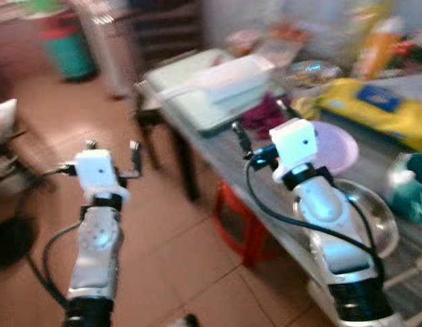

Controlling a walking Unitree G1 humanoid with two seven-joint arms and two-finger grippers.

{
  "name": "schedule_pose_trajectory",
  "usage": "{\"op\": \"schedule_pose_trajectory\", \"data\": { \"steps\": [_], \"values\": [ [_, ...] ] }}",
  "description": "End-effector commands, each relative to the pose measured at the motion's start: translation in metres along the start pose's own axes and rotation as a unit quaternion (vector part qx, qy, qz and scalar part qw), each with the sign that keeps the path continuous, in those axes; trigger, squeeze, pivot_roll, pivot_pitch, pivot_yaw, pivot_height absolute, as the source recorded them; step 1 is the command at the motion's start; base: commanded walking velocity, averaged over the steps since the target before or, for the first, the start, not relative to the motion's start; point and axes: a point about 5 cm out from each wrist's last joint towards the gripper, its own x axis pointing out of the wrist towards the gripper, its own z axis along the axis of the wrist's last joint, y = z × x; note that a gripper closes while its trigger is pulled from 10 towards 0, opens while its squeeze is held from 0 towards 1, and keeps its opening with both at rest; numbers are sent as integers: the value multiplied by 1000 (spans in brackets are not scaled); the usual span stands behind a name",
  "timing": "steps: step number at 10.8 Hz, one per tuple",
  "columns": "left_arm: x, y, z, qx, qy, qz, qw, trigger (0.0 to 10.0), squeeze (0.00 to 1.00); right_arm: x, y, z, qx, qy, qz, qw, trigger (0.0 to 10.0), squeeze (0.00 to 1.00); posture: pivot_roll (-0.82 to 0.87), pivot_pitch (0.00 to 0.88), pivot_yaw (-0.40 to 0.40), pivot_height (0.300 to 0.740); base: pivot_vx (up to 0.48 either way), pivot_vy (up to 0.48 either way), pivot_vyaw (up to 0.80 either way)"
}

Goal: Setting the table

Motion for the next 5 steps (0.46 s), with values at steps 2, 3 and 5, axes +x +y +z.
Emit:
{"op": "schedule_pose_trajectory", "data": {
  "steps": [2,3,5],
  "values": [
    [-3,14,-4,19,8,40,999,10000,0,1,8,7,-2,-20,21,1000,10000,675,-102,83,47,740,0,0,800],
    [-3,17,-8,21,14,55,998,10000,0,1,11,7,-1,-21,27,999,10000,675,-102,82,45,740,0,0,800],
    [-3,20,-9,28,19,70,997,10000,0,2,14,7,-2,-22,33,999,10000,671,-103,81,44,740,0,0,800]
  ]
}}
